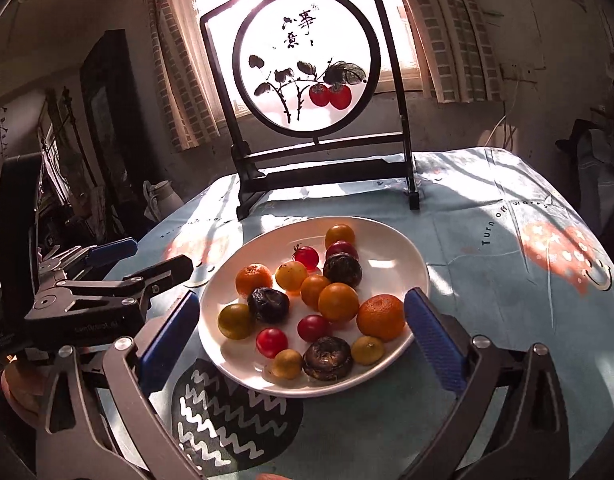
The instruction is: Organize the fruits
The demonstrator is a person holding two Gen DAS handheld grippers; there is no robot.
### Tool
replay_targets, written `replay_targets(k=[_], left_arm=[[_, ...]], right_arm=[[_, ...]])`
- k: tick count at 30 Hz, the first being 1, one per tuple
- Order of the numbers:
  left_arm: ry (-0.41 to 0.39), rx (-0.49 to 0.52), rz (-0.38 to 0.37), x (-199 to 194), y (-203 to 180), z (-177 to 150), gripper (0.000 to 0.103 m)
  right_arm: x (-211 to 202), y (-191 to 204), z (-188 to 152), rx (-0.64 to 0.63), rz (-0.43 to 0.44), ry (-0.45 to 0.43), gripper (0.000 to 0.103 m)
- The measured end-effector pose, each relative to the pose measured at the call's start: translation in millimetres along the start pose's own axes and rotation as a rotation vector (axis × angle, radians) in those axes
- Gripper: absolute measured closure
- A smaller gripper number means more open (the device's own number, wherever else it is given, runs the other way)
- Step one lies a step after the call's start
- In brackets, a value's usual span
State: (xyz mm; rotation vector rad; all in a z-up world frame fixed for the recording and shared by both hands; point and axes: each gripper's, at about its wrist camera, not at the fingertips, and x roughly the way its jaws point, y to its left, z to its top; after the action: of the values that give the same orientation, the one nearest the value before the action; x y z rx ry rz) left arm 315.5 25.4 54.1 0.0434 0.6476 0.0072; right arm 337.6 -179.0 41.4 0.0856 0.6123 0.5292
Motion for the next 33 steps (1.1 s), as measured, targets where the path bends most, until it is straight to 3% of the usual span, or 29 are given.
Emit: replay_targets(k=[5,9,12,18,33], left_arm=[[0.033,0.01,-0.001,-27.8,2.3,-46.4,0.002],[0.06,-0.019,0.004,-40.4,8.7,-82.9,0.002],[0.079,-0.019,0.033,-44.4,12.1,-98.0,0.002],[0.069,-0.041,0.065,-53.5,21.7,-111.6,0.002],[0.049,-0.009,0.05,-59.4,15.4,-115.6,0.002]], right_arm=[[-29.5,8.1,-41.7,-0.09,-0.012,0.043,0.001],[-36.7,4.6,-74.0,-0.073,-0.012,0.161,0.001],[-47.2,5.2,-85.9,-0.078,-0.026,0.165,0.001],[-62.9,8.3,-92.7,-0.099,-0.063,0.117,0.001],[-61.3,8.9,-95.2,-0.115,-0.077,0.133,0.001]])
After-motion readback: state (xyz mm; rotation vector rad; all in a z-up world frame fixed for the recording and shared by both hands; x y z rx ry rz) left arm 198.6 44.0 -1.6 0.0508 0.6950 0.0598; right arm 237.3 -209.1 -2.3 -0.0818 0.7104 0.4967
